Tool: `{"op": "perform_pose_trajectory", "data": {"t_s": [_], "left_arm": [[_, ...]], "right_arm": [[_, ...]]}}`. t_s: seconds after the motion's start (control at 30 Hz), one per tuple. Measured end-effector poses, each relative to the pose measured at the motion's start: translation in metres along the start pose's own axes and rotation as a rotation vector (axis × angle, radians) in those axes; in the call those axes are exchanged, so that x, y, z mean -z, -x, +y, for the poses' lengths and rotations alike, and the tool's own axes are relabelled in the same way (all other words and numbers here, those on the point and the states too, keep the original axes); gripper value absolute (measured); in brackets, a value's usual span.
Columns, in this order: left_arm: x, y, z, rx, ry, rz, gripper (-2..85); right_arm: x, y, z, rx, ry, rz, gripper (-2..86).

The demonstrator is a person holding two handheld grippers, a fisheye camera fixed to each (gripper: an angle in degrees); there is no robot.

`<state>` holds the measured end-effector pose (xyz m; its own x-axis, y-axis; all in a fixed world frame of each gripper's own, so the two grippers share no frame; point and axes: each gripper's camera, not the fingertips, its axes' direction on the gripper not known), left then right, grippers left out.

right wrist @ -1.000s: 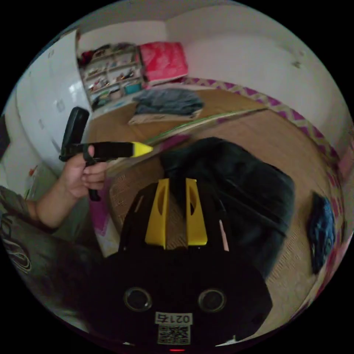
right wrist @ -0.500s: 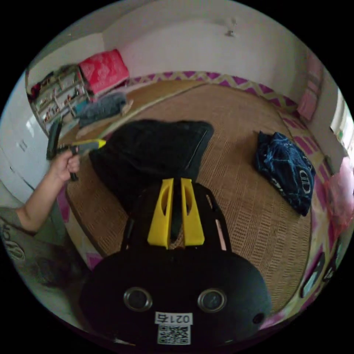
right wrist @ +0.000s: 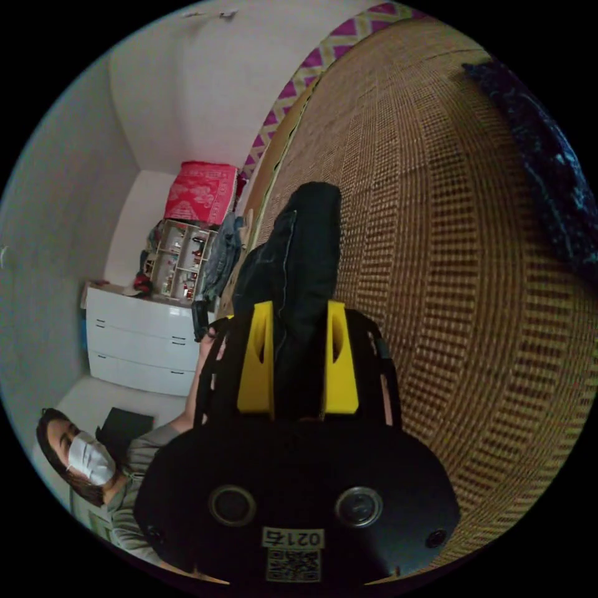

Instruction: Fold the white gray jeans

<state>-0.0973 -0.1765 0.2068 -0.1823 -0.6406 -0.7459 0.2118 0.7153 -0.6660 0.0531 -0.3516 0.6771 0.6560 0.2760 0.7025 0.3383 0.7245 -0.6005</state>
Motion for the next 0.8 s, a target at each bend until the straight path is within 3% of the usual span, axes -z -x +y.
{"op": "perform_pose_trajectory", "data": {"t_s": [0.2, 0.3, 0.4, 0.6, 0.73, 0.8], "left_arm": [[0.040, -0.026, -0.007, -0.019, -0.086, 0.020, 6.1], [0.100, -0.054, -0.001, -0.087, -0.210, 0.036, 5.8], [0.193, -0.066, 0.001, -0.124, -0.366, 0.035, 5.8], [0.383, -0.065, -0.012, -0.084, -0.621, -0.153, 5.8], [0.449, -0.034, -0.018, 0.037, -0.765, -0.240, 6.2], [0.451, -0.005, -0.021, 0.106, -0.815, -0.292, 7.0]], "right_arm": [[0.020, 0.036, -0.001, 0.110, -0.020, 0.021, 5.5], [0.016, 0.117, -0.011, 0.312, 0.013, 0.131, 5.3], [-0.003, 0.197, -0.041, 0.439, 0.005, 0.094, 5.3], [-0.126, 0.359, -0.146, 0.642, 0.067, 0.035, 5.3], [-0.235, 0.451, -0.197, 0.786, 0.042, 0.146, 6.8], [-0.281, 0.471, -0.206, 0.815, -0.029, 0.316, 7.9]]}}
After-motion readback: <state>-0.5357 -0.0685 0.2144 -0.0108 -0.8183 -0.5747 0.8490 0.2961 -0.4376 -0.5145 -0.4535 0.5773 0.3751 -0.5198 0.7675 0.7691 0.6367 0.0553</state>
